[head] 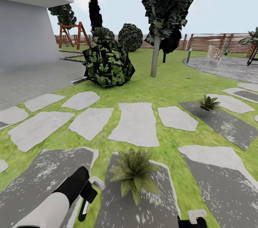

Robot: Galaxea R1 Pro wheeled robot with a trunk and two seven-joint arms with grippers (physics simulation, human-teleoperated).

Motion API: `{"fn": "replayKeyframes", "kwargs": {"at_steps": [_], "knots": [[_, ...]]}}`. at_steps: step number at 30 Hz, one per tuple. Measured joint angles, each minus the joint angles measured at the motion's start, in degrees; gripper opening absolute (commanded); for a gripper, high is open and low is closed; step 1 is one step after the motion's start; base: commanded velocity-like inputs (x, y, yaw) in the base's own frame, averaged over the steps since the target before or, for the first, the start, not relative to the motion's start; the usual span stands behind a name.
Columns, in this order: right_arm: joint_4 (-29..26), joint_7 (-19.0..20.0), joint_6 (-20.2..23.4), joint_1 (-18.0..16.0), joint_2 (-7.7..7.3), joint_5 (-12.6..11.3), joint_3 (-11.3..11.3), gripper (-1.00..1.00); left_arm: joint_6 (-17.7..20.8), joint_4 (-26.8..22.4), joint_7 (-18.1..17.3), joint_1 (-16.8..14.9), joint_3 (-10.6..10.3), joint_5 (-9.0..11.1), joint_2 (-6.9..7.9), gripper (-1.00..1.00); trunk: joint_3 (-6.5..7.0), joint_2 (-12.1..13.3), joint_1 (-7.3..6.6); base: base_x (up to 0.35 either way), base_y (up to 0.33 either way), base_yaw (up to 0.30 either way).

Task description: Pick up the pesticide atomizer in the garden and spray insectifuge to fully cover both potted plants in the garden.

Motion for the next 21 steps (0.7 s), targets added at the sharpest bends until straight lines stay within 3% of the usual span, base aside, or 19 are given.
{"fn": "replayKeyframes", "kwargs": {"at_steps": [4,21], "knots": [[0.0,0.0,0.0,0.0,-0.01,0.0,0.0,1.0,-0.1,0.0,0.0,0.0,0.0,0.0,-0.03,-1.0,0.21,0.0,0.0,0.0,-0.112,0.15],[0.0,0.0,0.0,0.0,-0.1,0.0,0.0,1.0,-0.1,0.0,0.0,0.0,0.0,-0.1,-0.13,-1.0,0.24,0.0,0.0,0.0,-0.274,0.002]]}}
